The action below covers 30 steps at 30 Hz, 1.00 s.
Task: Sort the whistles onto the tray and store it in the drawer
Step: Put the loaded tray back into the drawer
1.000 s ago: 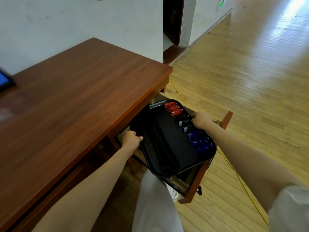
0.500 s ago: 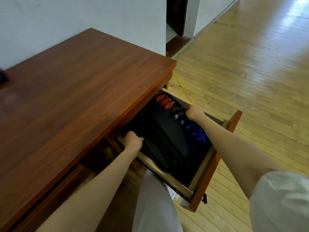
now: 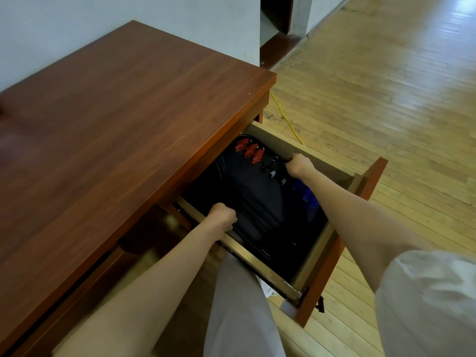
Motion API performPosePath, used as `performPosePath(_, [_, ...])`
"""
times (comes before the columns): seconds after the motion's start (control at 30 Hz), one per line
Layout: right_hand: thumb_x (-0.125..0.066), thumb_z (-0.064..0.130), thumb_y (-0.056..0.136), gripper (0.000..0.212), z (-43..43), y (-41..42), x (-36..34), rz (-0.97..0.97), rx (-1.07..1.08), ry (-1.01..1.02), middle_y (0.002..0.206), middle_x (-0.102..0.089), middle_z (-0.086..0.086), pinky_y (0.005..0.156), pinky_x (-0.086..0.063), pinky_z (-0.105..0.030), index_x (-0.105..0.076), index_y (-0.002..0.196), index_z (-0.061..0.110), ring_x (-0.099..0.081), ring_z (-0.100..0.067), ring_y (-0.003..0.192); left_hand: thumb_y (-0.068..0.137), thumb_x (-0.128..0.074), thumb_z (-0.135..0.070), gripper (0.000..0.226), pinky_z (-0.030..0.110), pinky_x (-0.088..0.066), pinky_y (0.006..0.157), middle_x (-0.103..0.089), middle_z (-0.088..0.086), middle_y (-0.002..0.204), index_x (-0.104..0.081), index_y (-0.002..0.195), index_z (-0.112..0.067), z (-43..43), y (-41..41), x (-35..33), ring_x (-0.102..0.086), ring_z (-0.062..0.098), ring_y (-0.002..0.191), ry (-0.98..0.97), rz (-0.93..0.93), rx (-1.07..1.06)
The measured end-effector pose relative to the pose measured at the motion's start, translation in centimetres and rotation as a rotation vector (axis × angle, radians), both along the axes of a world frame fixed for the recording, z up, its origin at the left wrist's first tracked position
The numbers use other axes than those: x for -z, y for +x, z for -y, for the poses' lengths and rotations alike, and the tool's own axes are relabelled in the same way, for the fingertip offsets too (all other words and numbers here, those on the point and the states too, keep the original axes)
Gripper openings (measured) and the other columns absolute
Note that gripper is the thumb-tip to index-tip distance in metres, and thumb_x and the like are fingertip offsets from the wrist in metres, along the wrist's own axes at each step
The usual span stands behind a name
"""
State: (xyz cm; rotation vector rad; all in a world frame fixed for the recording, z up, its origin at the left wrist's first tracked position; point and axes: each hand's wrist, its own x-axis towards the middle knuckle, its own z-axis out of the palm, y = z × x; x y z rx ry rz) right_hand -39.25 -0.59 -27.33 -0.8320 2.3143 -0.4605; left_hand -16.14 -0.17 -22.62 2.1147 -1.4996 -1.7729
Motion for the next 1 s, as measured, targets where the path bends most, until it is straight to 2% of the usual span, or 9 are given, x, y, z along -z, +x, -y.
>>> performPosePath(0.03, [-0.041, 0.011, 0.094, 0.039, 0.0, 0.0, 0.2, 0.005, 0.006, 0.012, 0.128, -0.054, -0.019, 0.083, -0.047, -0.035, -0.048, 0.132, 0.002, -0.055, -0.033, 0.112, 0.093, -0.044, 0.007, 0.011, 0.03, -0.045, 0.095, -0.044, 0.004, 0.087, -0.048, 0.087, -0.002, 0.1, -0.1, 0.4, -0.049, 0.022, 0.103, 0.021, -0.011, 0.022])
performPosePath(0.07, [-0.041, 0.011, 0.094, 0.039, 0.1, -0.2, 0.7, 0.005, -0.001, 0.013, 0.128, -0.055, -0.019, 0.081, -0.047, -0.034, -0.048, 0.131, 0.002, -0.055, -0.033, 0.111, 0.093, -0.044, 0.007, 0.017, 0.029, -0.044, 0.099, -0.043, 0.007, 0.101, -0.047, 0.109, 0.003, 0.2, -0.2, 0.8, -0.047, 0.023, 0.11, 0.045, -0.007, 0.043])
performPosePath(0.1, [-0.041, 0.01, 0.094, 0.039, 0.2, -0.3, 0.9, 0.005, -0.002, 0.015, 0.127, -0.055, -0.019, 0.079, -0.046, -0.033, -0.048, 0.131, 0.002, -0.055, -0.033, 0.111, 0.093, -0.046, 0.006, 0.036, 0.031, -0.044, 0.101, -0.042, 0.011, 0.115, -0.039, 0.128, 0.003, 0.3, -0.4, 1.0, -0.046, 0.024, 0.116, 0.052, -0.007, 0.038])
performPosePath(0.17, [-0.041, 0.009, 0.093, 0.038, 0.3, -0.5, 1.5, 0.011, -0.002, 0.018, 0.126, -0.056, -0.019, 0.079, -0.046, -0.033, -0.049, 0.13, 0.002, -0.056, -0.033, 0.11, 0.092, -0.047, 0.006, 0.051, 0.034, -0.044, 0.102, -0.036, 0.015, 0.14, -0.031, 0.14, -0.002, 0.6, -0.8, 1.3, -0.042, 0.028, 0.125, 0.049, 0.015, 0.069])
performPosePath(0.4, [-0.038, 0.008, 0.092, 0.038, 0.4, -0.6, 3.9, 0.034, -0.048, 0.03, 0.123, -0.058, -0.018, 0.077, -0.045, -0.031, -0.053, 0.126, 0.003, -0.057, -0.033, 0.106, 0.094, -0.042, 0.009, 0.054, 0.037, -0.04, 0.103, -0.028, 0.018, 0.148, -0.026, 0.144, -0.003, 0.8, -1.5, 2.9, -0.035, 0.033, 0.132, 0.111, 0.045, 0.1])
performPosePath(0.57, [-0.04, 0.007, 0.091, 0.036, 0.4, -0.7, 5.4, 0.072, -0.048, 0.011, 0.121, -0.06, -0.019, 0.084, -0.048, -0.036, -0.056, 0.124, 0.004, -0.058, -0.033, 0.105, 0.094, -0.042, 0.009, 0.053, 0.042, -0.035, 0.11, -0.024, 0.019, 0.151, -0.027, 0.143, -0.001, 1.4, -2.2, 4.3, -0.029, 0.034, 0.138, 0.149, 0.07, 0.126])
performPosePath(0.73, [-0.041, 0.008, 0.094, 0.037, 0.6, -0.9, 6.3, 0.072, -0.039, -0.034, 0.125, -0.058, -0.018, 0.089, -0.047, -0.037, -0.053, 0.129, 0.006, -0.056, -0.034, 0.11, 0.094, -0.044, 0.007, 0.041, 0.035, -0.041, 0.098, -0.044, 0.018, 0.132, -0.039, 0.134, 0.005, 1.4, -2.4, 5.7, -0.041, 0.034, 0.13, 0.166, 0.081, 0.122])
performPosePath(0.83, [-0.042, 0.008, 0.095, 0.037, 0.7, -0.9, 6.5, 0.062, -0.04, -0.038, 0.127, -0.056, -0.018, 0.091, -0.047, -0.037, -0.05, 0.13, 0.007, -0.055, -0.034, 0.113, 0.093, -0.045, 0.007, 0.043, 0.039, -0.038, 0.107, -0.038, 0.019, 0.143, -0.039, 0.136, 0.003, 1.6, -2.6, 6.4, -0.039, 0.034, 0.132, 0.179, 0.089, 0.139])
performPosePath(1.0, [-0.044, 0.008, 0.093, 0.036, 1.0, -0.1, 6.6, 0.002, -0.04, -0.014, 0.127, -0.054, -0.02, 0.092, -0.047, -0.04, -0.048, 0.129, 0.007, -0.053, -0.036, 0.114, 0.092, -0.045, 0.008, 0.045, 0.04, -0.033, 0.112, -0.035, 0.018, 0.145, -0.039, 0.136, 0.001, 1.7, -2.5, 6.7, -0.036, 0.033, 0.133, 0.199, 0.067, 0.11])
